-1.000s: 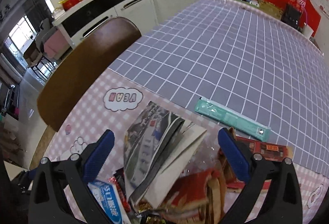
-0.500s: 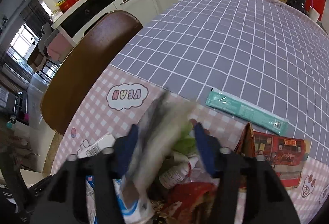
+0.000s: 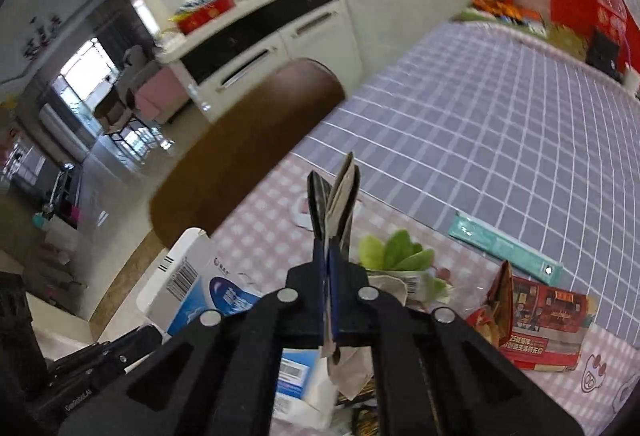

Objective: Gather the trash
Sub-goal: 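Carry the box and wrapper over the blue bin and open both tools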

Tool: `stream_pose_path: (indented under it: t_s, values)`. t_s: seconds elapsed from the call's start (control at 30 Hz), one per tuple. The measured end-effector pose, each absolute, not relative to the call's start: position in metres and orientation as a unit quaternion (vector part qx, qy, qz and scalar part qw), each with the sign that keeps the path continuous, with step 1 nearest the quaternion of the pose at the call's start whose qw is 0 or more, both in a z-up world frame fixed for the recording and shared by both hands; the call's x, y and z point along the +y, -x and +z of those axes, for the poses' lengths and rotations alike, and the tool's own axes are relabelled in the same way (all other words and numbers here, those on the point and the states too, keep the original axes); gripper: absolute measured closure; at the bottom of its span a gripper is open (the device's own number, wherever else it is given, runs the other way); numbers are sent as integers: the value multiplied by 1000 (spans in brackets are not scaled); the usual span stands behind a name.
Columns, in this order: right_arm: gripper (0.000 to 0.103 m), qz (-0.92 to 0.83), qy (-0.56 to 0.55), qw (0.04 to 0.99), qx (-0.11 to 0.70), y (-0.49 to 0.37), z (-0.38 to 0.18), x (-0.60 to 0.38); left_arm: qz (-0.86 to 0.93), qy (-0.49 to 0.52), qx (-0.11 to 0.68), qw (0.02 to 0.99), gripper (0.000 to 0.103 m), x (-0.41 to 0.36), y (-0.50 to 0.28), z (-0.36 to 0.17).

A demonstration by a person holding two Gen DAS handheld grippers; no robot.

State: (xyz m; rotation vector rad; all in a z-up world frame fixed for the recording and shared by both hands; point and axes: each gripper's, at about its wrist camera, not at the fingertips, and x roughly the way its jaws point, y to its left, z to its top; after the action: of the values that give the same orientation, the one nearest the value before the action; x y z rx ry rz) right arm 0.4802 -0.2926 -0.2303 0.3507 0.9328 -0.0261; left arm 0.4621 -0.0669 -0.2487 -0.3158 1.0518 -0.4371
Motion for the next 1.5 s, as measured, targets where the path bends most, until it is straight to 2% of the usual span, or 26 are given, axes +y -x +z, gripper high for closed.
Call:
stream_pose_path:
  t_s: [0.27,0.67,0.8,1.0,1.27,1.33,1.5]
  values:
    - [100,70,-145,889,429,-452,-184,-204,-189,185,468,843,103,14,-423,-223]
    - [100,229,-113,831,494,-406,-213,19,-75,227,487,840,103,205,-315,-250]
    - [100,254,-91,812,518,-395,-238,78,-29,222,514,828,103,249,-295,-290]
    - [100,258,-60,777,571,-385,-311,139,6,233,570,788,103,279,-297,-378]
    - [100,229,-51,743,627,-372,-387,161,24,245,636,731,101,297,-321,-464]
    - [100,222,-51,736,638,-371,-400,161,18,279,658,699,101,300,-324,-485]
    - [100,211,-46,719,661,-372,-421,162,27,285,694,661,98,303,-315,-517]
